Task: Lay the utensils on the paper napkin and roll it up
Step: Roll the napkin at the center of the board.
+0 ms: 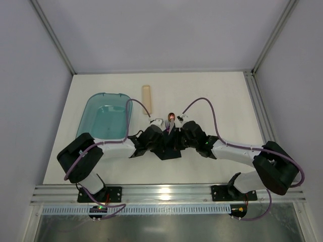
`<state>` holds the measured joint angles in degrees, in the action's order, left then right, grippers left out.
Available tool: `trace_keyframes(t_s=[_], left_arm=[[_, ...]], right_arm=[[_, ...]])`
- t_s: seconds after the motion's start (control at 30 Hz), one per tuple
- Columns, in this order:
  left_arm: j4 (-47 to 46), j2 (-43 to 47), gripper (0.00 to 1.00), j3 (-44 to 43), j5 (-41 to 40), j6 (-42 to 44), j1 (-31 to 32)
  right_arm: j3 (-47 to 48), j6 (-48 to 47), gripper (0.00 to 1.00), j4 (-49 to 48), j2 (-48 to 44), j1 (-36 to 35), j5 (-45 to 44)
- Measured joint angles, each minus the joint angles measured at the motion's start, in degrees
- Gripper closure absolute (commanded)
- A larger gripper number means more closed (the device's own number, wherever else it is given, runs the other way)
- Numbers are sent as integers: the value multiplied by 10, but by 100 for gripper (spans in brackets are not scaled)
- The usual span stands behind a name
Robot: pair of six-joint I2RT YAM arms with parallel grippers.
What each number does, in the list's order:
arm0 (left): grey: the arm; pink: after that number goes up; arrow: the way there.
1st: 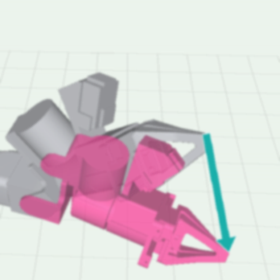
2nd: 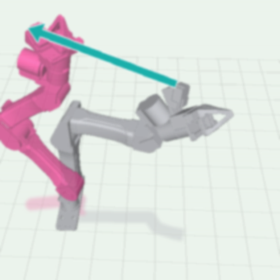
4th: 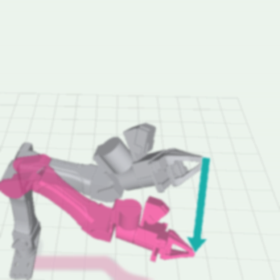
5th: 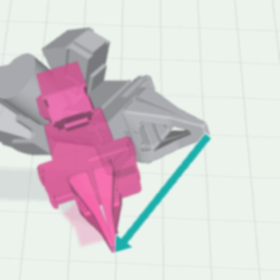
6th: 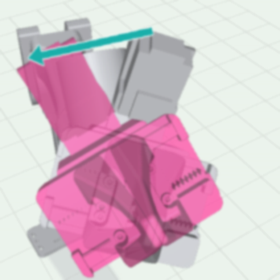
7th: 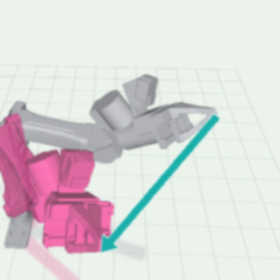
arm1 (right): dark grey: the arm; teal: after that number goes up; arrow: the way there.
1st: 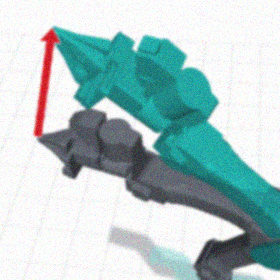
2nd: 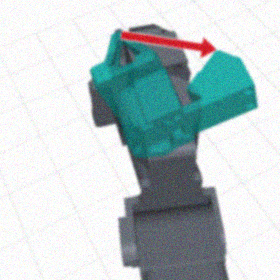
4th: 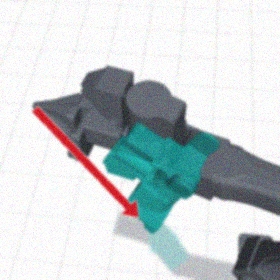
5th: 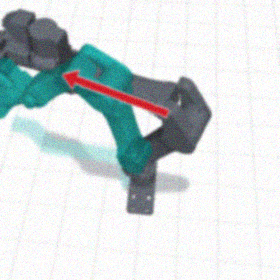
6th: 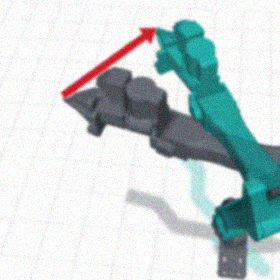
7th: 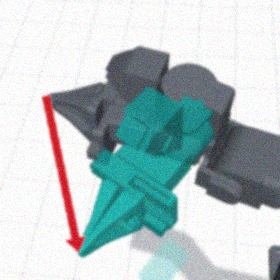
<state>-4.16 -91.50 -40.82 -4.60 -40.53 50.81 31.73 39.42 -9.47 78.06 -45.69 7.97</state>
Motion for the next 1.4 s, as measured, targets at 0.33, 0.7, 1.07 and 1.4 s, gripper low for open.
trace_keyframes(t_s=[0.33,0.7,1.07,1.4], left_arm=[[-39,1,85,20,2,-24,-2],[-64,4,85,35,2,-39,-3],[-64,4,85,35,2,-44,-3],[-64,4,86,36,0,-56,-3]], right_arm=[[190,-73,96,25,134,48,-78],[278,-127,96,50,260,66,-101],[347,-159,96,84,337,66,-136],[348,-182,96,104,331,66,-134]])
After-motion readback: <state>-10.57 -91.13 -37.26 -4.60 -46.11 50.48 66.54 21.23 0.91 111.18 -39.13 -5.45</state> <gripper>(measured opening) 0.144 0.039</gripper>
